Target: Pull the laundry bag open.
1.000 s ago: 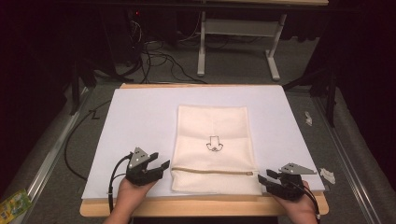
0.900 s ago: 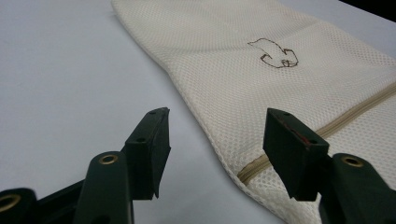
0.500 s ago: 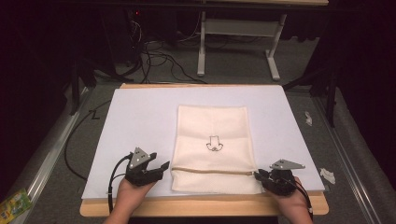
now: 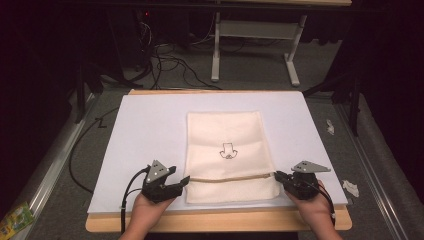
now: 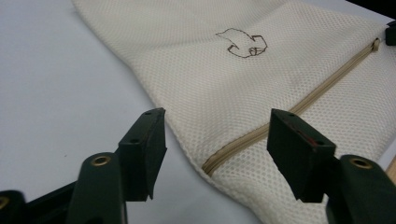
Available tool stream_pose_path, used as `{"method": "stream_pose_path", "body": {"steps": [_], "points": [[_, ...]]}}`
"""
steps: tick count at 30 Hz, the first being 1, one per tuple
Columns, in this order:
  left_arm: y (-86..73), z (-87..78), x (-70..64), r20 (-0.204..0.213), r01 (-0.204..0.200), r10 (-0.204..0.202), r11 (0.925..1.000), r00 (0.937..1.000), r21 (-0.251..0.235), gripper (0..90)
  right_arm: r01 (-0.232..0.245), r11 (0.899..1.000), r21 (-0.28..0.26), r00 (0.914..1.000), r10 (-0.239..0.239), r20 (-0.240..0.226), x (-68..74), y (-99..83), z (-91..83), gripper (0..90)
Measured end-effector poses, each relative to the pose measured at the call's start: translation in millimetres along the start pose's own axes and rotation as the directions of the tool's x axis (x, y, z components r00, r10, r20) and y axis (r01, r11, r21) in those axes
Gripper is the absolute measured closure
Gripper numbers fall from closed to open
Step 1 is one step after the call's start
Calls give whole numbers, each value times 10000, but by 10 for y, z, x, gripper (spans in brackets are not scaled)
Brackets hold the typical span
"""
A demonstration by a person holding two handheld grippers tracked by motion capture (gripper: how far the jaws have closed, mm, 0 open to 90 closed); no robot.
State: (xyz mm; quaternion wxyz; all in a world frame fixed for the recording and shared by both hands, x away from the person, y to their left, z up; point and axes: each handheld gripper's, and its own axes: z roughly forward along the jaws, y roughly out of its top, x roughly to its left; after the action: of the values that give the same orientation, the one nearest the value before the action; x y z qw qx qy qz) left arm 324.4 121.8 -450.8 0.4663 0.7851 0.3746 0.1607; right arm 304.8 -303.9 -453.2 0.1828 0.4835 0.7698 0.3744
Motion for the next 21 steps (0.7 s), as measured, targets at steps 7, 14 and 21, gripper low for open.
{"method": "stream_pose_path", "body": {"steps": [7, 14, 21], "points": [[118, 189, -228, 287, -739, 735, 9972, 9969, 137, 372, -133, 9998, -134, 9996, 130, -235, -29, -48, 11, 850], [222, 476, -512, 1216, -701, 655, 9969, 9904, 345, 352, 187, 9990, -414, 9995, -198, -250, -31, -4, -38, 852], [324, 779, -858, 2160, -884, 873, 9961, 9725, -45, 390, 438, 9967, -688, 9987, -455, -232, -30, 18, -65, 852]]}}
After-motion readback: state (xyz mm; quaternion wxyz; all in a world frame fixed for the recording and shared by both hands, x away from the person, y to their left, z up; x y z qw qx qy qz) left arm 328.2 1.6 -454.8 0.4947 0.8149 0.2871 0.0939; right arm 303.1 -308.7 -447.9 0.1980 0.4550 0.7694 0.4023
